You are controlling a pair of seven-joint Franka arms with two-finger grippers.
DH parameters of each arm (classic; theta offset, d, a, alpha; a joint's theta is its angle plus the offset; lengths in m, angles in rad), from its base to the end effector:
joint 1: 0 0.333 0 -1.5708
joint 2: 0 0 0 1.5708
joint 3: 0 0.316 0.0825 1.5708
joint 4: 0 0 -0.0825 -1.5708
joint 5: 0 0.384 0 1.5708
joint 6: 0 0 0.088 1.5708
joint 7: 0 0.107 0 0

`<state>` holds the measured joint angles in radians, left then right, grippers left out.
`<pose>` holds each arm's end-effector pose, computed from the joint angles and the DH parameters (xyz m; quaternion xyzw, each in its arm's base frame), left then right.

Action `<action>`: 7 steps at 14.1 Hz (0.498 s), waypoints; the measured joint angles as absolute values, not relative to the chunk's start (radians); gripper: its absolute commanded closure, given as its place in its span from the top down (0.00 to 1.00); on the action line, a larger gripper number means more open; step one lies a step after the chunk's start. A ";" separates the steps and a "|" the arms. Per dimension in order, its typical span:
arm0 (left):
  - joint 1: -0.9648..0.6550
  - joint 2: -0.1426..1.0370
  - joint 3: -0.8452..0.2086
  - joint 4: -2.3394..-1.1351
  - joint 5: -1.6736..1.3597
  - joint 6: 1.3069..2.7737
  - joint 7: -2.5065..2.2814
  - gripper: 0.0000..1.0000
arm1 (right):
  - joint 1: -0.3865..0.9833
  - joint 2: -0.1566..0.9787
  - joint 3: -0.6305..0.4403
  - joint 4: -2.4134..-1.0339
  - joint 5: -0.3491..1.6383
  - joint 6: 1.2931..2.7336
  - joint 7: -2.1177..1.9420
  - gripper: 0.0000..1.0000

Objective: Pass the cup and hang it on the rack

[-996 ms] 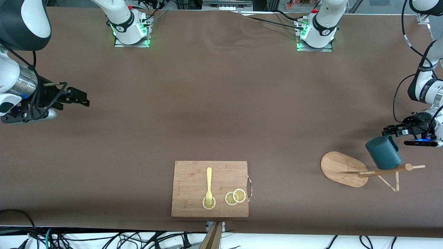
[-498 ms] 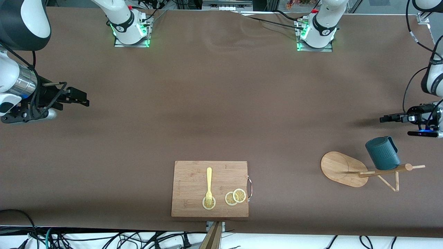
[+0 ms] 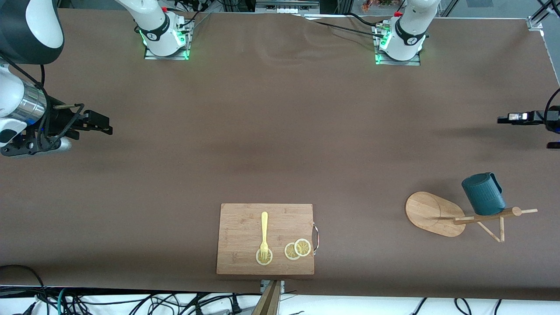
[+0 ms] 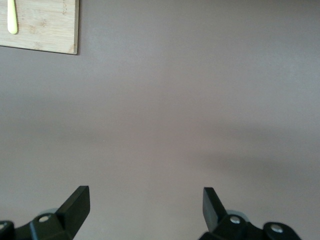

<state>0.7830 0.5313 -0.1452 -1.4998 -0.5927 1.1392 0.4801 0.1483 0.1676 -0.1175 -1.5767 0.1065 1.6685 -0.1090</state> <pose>0.5148 0.3052 0.3599 0.8502 0.0641 -0.1715 0.4936 0.6053 0.0340 0.5334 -0.9964 -0.0630 0.0355 0.0444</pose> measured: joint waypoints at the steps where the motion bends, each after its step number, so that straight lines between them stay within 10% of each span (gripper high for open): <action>1: 0.734 0.492 -0.150 -1.459 -0.518 1.140 0.479 1.00 | 0.148 0.168 -0.118 -1.577 0.107 1.668 -0.110 1.00; 7: 0.354 0.352 -0.161 -1.293 -0.146 1.256 0.361 1.00 | 0.148 0.168 -0.118 -1.577 0.107 1.668 -0.111 1.00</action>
<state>0.3544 0.3516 -0.1605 -1.2930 -0.1459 1.2559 0.3609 0.1478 0.1677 -0.1180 -1.5766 0.1066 1.6685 -0.1112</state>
